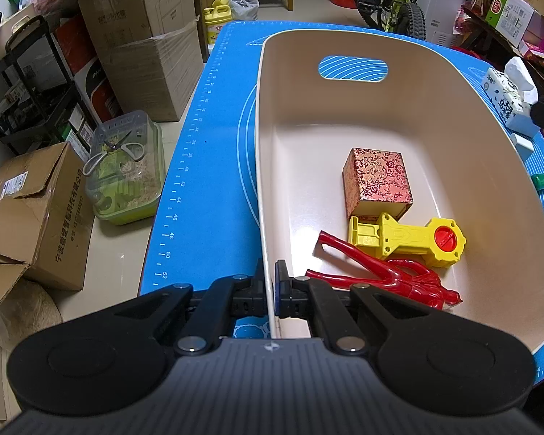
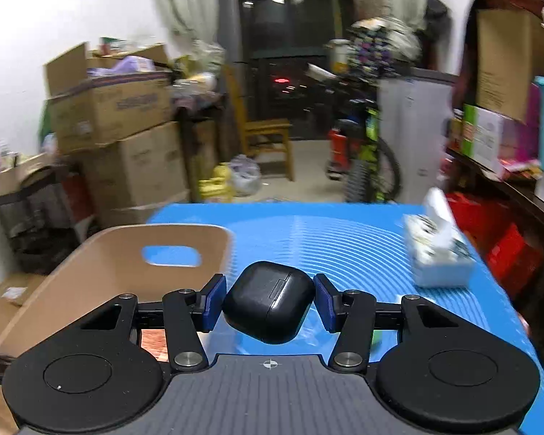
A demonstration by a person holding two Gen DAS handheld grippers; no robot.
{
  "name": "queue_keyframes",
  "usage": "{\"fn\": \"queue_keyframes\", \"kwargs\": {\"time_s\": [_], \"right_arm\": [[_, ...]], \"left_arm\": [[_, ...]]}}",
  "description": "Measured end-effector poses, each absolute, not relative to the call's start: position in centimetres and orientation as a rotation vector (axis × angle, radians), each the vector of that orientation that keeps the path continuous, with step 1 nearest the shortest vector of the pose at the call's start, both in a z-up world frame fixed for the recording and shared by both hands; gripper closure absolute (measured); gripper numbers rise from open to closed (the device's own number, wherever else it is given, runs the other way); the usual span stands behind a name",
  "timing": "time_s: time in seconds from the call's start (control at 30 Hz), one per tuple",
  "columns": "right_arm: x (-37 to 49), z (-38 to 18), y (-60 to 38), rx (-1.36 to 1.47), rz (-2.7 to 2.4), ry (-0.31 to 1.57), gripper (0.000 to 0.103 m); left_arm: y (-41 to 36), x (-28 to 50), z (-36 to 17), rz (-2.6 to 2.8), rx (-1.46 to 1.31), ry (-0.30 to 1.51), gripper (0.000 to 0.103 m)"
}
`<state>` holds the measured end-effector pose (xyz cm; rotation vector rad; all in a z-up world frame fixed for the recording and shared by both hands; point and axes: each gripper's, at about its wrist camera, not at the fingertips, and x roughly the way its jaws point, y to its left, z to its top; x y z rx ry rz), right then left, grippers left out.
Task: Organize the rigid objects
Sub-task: 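Carry the black earbud case into the basket and release it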
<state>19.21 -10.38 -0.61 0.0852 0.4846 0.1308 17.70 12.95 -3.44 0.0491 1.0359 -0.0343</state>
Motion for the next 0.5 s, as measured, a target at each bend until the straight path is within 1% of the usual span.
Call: {"fn": "queue_keyframes", "kwargs": {"time_s": [0.2, 0.5], "right_arm": [[19.5, -0.2, -6.6, 0.027, 0.243, 0.508, 0.046], [20.1, -2.3, -1.9, -0.095, 0.38, 0.659, 0.046]], "left_arm": [[13.0, 17.7, -3.5, -0.035, 0.047, 1.036, 0.098], [13.0, 17.6, -3.5, -0.035, 0.048, 1.037, 0.098]]}}
